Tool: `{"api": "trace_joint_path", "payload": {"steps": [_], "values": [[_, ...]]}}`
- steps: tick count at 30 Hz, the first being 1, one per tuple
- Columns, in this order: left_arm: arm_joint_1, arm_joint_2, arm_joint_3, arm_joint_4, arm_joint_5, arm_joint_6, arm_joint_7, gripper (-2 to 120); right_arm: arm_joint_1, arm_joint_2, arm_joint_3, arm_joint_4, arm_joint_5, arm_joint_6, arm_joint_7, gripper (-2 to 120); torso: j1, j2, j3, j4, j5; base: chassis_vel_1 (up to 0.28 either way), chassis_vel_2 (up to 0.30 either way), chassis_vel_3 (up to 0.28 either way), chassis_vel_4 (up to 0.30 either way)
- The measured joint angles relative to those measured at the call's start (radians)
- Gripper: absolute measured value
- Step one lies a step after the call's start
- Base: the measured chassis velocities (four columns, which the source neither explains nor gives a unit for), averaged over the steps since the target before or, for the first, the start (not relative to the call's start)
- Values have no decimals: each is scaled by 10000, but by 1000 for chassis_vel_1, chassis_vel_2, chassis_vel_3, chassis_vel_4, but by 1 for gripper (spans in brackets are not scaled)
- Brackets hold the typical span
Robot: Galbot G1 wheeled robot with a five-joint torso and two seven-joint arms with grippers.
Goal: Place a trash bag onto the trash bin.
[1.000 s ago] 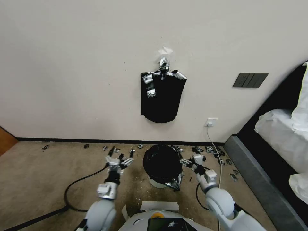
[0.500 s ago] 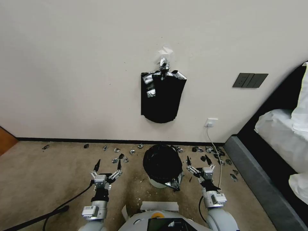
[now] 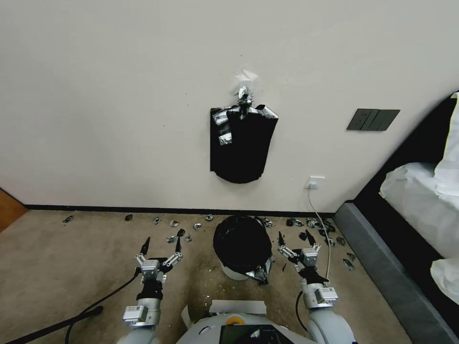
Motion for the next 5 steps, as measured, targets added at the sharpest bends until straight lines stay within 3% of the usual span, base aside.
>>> {"api": "trace_joint_path", "payload": {"steps": [5], "values": [[-5,3,4,0,-8,8,-7,100,7,-7,-4,3,14,-12,6,100,0,0,0,0,0,0,0,0,0]]}}
